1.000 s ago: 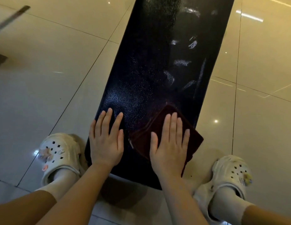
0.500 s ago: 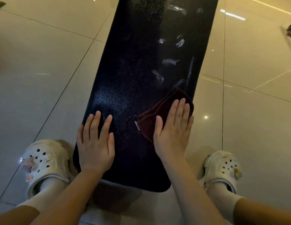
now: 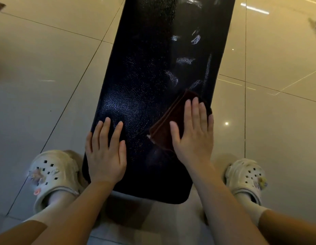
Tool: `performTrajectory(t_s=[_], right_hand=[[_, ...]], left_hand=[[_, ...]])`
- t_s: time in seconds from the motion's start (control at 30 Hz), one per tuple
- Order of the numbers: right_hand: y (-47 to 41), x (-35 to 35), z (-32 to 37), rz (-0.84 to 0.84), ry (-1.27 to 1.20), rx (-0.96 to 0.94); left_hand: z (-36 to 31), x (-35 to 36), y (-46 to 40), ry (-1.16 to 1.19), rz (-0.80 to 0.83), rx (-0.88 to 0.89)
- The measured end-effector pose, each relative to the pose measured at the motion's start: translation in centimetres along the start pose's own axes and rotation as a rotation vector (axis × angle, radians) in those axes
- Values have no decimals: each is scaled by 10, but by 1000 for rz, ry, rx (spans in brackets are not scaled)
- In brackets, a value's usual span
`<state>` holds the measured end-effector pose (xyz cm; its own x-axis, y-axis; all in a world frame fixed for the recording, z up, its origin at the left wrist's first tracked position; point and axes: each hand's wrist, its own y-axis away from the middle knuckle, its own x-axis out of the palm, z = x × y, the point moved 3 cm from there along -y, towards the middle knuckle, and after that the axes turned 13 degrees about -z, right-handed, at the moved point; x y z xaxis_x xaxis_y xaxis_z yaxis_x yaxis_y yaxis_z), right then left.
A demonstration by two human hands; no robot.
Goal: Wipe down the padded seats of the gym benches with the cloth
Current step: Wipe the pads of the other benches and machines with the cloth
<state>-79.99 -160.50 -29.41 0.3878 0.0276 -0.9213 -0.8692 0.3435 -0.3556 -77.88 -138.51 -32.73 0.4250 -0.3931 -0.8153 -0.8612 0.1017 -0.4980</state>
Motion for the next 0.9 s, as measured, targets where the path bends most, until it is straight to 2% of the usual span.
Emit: performTrajectory(t_s=[0.17,0.33,0.43,0.77,0.9], right_hand=[[1,0,4,-43,-32,45],[91,-6,21,16,-42,-121],[123,-6,23,33,-34,-120],[103,-17,15,-43,-236,-99],[97,-19,14,-162,-295,-93]], left_hand=[[-1,1,-1,2,-9,8],[0,1,-1,-4,-15,16],[0,1,0,-2,-17,8],[0,1,1,10,-2,-2],[1,1,1,16,1,-4]])
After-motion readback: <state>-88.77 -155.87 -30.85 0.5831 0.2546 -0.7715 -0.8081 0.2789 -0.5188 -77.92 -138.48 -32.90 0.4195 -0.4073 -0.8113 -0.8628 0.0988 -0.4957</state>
